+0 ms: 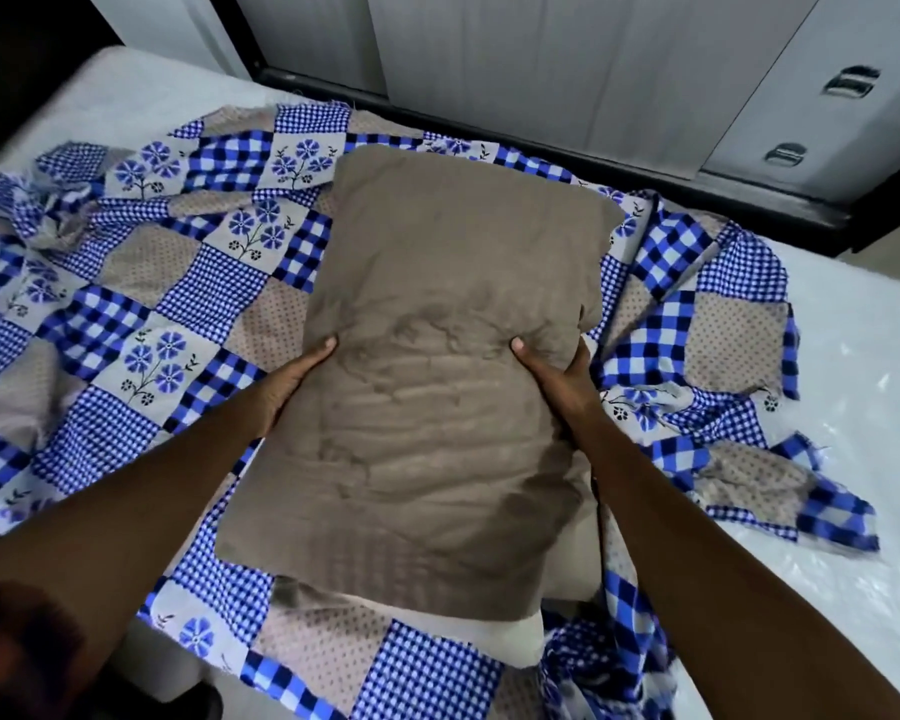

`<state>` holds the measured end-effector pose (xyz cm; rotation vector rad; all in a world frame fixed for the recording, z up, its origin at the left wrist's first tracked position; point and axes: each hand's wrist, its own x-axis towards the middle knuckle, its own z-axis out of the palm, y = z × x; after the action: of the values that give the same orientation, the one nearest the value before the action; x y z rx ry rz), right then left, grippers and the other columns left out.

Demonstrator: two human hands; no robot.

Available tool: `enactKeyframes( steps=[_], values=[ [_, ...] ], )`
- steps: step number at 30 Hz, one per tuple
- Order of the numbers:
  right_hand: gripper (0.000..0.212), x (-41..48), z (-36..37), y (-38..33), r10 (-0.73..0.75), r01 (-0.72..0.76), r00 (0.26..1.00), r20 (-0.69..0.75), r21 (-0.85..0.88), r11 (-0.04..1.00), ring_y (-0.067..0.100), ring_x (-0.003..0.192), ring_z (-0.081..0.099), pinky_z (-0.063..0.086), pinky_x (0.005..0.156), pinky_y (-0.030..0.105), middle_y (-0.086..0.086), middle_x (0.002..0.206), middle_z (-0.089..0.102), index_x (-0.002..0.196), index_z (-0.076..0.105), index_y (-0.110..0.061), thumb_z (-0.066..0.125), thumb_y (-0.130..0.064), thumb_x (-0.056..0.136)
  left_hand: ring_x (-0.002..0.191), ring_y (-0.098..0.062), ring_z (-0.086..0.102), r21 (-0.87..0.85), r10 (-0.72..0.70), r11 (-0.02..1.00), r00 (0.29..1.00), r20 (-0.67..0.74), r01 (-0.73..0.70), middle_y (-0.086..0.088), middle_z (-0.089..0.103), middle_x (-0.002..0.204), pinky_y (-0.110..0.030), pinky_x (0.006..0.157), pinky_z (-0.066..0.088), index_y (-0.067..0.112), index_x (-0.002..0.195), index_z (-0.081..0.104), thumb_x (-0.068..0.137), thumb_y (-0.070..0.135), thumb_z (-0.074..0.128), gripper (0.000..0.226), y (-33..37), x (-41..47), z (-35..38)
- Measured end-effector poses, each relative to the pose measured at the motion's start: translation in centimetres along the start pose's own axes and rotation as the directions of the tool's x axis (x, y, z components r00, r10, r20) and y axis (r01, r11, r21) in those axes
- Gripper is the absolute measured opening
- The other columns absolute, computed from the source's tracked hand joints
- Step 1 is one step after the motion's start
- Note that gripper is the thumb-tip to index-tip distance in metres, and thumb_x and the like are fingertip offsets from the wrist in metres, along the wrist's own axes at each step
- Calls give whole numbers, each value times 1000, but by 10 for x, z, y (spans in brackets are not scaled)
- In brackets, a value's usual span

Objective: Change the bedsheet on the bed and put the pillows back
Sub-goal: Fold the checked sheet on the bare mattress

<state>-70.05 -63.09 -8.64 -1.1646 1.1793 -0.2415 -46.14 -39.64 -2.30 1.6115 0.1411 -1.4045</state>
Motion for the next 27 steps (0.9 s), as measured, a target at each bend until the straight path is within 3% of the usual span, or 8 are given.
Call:
enactKeyframes(
  steps=[3, 6, 9, 11, 16, 19, 22, 27],
  values=[
    [117, -5, 0, -3, -72, 75, 994, -85, 32, 997, 14, 115, 63, 50, 105, 39, -10, 130, 63, 145, 45, -29, 90, -71, 45, 83, -21, 75, -87, 78, 993, 997, -11, -78, -8, 76, 106, -31, 59, 60, 19, 106, 72, 18, 56, 99, 99, -2, -5, 4],
    [88, -16, -2, -12, -149, 163, 983, -111, 131, 978, 13, 113, 65, 51, 105, 40, -9, 123, 67, 134, 56, -20, 91, -53, 60, 82, -16, 75, -91, 153, 983, 987, -50, -157, -6, 75, 109, -28, 63, 60, 21, 99, 77, 35, 52, 97, 74, 5, -18, 9],
    [87, -34, -11, -22, -186, 200, 980, -74, 269, 942, 15, 115, 66, 53, 102, 38, -6, 126, 67, 139, 55, -17, 90, -45, 64, 78, -16, 75, -51, 229, 972, 973, -23, -230, -2, 78, 95, -28, 59, 59, 24, 85, 83, 17, 53, 99, 76, 21, -47, 22],
    [93, -48, -23, -36, -232, 241, 970, -66, 313, 919, 14, 115, 66, 55, 98, 35, -4, 129, 66, 144, 51, -17, 88, -47, 64, 77, -17, 75, -22, 288, 957, 957, -10, -289, -3, 78, 93, -28, 57, 59, 19, 94, 79, 13, 53, 99, 90, 36, -74, 35],
    [67, -87, -63, -78, -297, 292, 954, -50, 397, 870, 10, 103, 70, 57, 79, 23, -5, 121, 70, 138, 55, -18, 83, -34, 80, 96, -18, 73, 8, 445, 896, 896, -2, -445, -3, 74, 114, -30, 71, 60, 20, 121, 67, 28, 54, 99, 104, 65, -132, 73],
    [61, -111, -96, -97, -331, 315, 942, -48, 462, 829, 16, 104, 72, 58, 88, 34, 0, 118, 73, 132, 61, -16, 85, -32, 78, 105, -21, 71, 1, 495, 869, 869, 2, -495, -5, 71, 123, -33, 80, 60, 18, 132, 62, 38, 49, 98, 105, 71, -165, 106],
    [78, -135, -131, -111, -375, 348, 926, -42, 480, 805, 20, 105, 72, 57, 92, 39, 1, 115, 75, 127, 65, -17, 92, -46, 61, 103, -22, 71, -30, 525, 851, 851, 22, -524, -7, 70, 123, -34, 80, 60, 15, 132, 63, 37, 46, 100, 106, 70, -193, 139],
    [81, -170, -208, -119, -411, 390, 910, -59, 466, 795, 23, 107, 72, 55, 98, 46, 1, 119, 73, 130, 63, -22, 92, -53, 61, 81, -18, 74, -59, 544, 839, 837, 54, -541, -8, 74, 111, -32, 70, 62, 14, 117, 69, 74, 32, 82, 48, 61, -222, 212]
  ],
)
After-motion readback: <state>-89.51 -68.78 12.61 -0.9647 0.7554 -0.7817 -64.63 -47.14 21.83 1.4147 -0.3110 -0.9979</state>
